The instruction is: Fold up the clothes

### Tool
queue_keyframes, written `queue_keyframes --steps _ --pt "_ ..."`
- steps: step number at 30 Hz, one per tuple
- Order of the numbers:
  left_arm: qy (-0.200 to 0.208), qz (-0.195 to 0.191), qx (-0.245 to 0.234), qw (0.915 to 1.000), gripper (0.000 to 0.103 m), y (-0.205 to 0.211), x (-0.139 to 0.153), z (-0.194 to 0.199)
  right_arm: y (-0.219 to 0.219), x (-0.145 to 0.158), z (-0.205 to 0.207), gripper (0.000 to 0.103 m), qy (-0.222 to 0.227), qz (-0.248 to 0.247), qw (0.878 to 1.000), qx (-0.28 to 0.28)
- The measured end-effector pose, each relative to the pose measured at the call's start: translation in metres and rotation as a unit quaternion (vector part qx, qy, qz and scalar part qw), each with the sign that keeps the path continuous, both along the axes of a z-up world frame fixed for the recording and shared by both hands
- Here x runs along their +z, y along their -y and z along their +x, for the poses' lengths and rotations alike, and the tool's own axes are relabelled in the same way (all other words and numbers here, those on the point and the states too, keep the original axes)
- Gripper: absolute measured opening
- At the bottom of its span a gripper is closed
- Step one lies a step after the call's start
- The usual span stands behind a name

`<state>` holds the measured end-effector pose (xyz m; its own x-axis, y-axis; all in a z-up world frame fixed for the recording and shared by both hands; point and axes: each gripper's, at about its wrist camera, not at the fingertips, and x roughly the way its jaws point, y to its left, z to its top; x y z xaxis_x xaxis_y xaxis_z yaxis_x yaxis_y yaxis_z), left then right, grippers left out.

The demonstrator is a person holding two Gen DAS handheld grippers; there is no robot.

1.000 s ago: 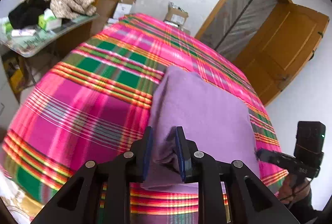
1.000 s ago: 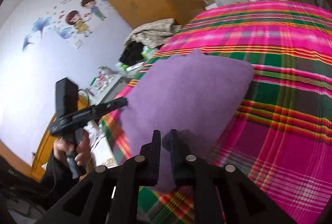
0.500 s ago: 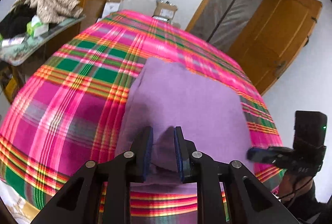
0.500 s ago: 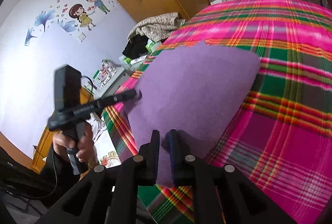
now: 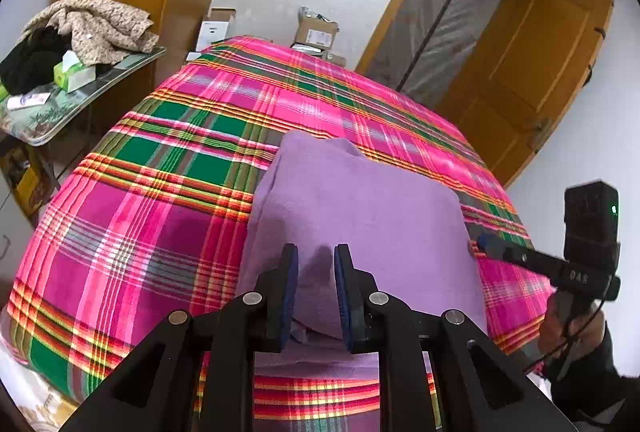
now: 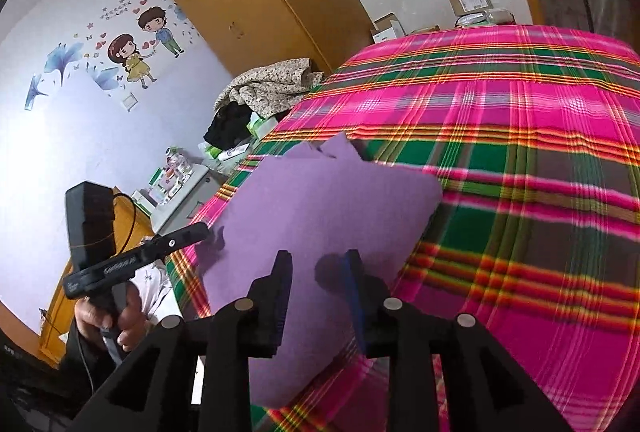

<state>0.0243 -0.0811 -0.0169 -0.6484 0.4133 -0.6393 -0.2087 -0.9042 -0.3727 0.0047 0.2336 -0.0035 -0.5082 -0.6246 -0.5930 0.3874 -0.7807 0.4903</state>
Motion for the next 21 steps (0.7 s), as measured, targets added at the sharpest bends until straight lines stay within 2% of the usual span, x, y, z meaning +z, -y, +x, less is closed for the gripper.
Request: queue_keyframes --steps 6,9,14,21 --pt "0.017 0.004 0.004 0.9998 0.019 0.005 -0.01 -0.004 0.01 -0.002 -0.011 0.027 0.0 0.019 1.0 0.006" --pt "0.017 0.001 0.002 0.9999 0.019 0.003 -0.01 -0.005 0.014 -0.002 -0.015 0.006 -0.002 0.032 0.999 0.011" --pt "0.019 0.003 0.002 0.9998 0.019 0.002 -0.011 -0.007 0.019 -0.001 -0.016 0.0 -0.009 0.048 0.999 0.016" --pt "0.02 0.006 0.001 0.9998 0.019 0.002 -0.011 -0.007 0.008 0.007 -0.009 0.0 -0.017 0.024 1.0 0.008"
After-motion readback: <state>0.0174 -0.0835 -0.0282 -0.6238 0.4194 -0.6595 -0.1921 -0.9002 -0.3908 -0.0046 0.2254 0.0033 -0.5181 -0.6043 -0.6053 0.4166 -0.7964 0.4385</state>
